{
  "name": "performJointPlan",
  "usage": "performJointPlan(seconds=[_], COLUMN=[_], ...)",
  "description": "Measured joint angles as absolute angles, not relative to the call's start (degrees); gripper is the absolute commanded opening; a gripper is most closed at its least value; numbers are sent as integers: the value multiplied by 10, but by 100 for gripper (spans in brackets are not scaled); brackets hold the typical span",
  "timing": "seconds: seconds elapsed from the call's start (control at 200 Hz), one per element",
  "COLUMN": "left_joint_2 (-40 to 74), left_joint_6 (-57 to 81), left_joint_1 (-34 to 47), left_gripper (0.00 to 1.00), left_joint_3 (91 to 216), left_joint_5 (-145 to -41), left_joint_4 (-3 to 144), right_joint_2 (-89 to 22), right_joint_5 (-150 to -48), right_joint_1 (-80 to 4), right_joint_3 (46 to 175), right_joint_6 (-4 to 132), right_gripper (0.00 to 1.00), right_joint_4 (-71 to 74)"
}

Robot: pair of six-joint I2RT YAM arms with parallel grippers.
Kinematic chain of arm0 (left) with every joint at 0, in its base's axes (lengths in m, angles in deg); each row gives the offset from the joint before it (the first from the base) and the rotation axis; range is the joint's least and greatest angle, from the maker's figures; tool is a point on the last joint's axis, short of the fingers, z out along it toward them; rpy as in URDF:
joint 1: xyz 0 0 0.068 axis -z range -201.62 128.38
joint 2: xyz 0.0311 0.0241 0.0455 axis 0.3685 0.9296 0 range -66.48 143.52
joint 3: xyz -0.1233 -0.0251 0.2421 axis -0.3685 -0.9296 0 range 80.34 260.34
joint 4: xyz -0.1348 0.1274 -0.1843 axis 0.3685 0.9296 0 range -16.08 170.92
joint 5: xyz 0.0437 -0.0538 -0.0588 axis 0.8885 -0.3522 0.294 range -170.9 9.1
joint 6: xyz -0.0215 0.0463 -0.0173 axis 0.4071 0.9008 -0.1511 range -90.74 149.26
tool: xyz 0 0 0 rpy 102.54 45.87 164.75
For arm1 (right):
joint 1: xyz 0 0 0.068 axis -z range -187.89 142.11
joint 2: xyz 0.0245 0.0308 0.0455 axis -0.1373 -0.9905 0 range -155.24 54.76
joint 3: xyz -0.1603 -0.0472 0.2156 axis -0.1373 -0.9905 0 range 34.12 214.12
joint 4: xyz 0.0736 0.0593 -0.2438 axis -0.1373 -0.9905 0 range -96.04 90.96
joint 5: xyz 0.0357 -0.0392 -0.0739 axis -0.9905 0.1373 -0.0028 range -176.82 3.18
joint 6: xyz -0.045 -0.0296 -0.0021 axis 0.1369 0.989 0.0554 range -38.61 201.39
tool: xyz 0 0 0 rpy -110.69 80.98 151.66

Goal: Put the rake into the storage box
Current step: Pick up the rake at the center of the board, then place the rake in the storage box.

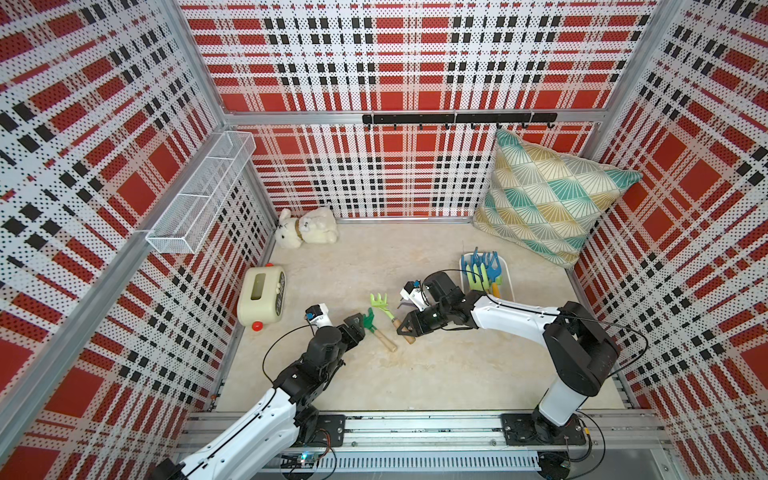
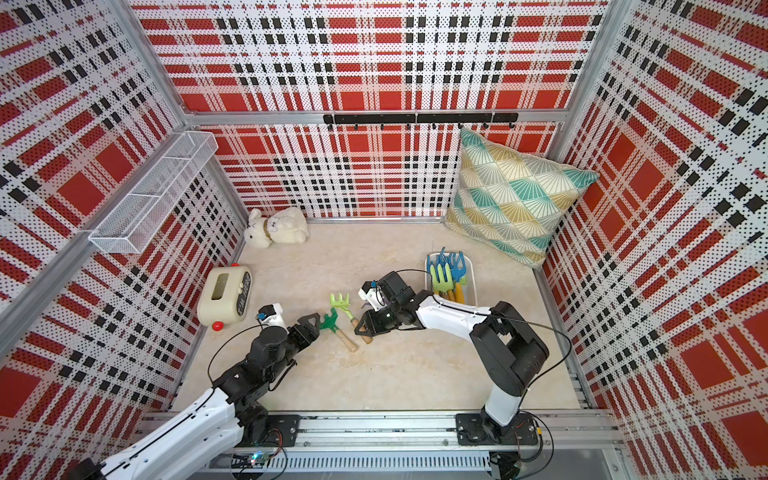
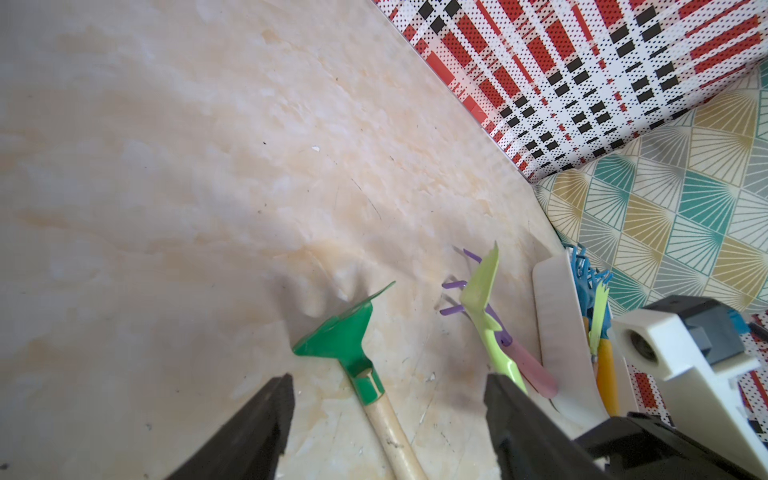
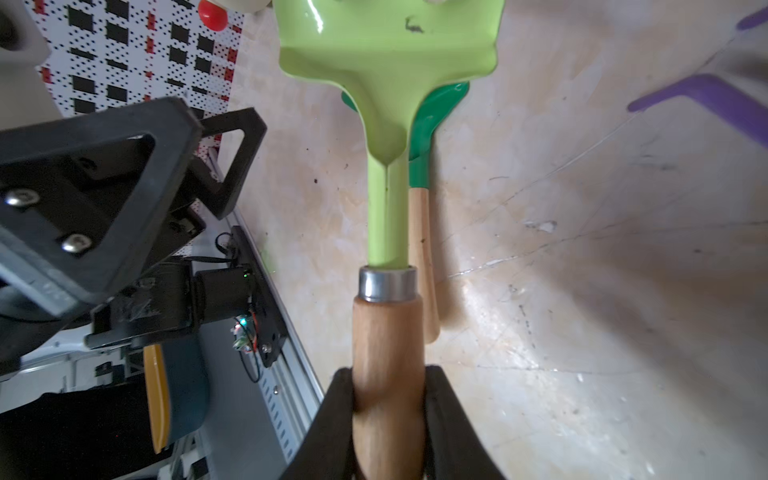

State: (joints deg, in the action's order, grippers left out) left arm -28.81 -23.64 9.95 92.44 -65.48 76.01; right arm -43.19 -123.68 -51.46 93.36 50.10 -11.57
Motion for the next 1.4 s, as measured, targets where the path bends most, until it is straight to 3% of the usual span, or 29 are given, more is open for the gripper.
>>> performJointPlan(seconds=[0.471,0.701,0.997,1.403], left_joint_2=[-232,-260,-297,-311], left_joint_6=[-205,-206,-210,-222], left_joint_1=[76,76,76,81], left_gripper=[78,78,78,78], left_joint_3=[924,924,924,924], left_joint_5=[-690,-691,-689,-684], left_joint_4=[712,709,725,736], right_joint_2=[-407,-359,-223,-235], right_joint_5=[-1318,-1182,-974,-811], right_joint_1=[-503,-466,-345,-287], right_joint_3=[943,983,942,914], right_joint_6=[423,457,506,560], right_gripper=[0,0,0,0], right_joint_4=[-63,-152,-256,-322])
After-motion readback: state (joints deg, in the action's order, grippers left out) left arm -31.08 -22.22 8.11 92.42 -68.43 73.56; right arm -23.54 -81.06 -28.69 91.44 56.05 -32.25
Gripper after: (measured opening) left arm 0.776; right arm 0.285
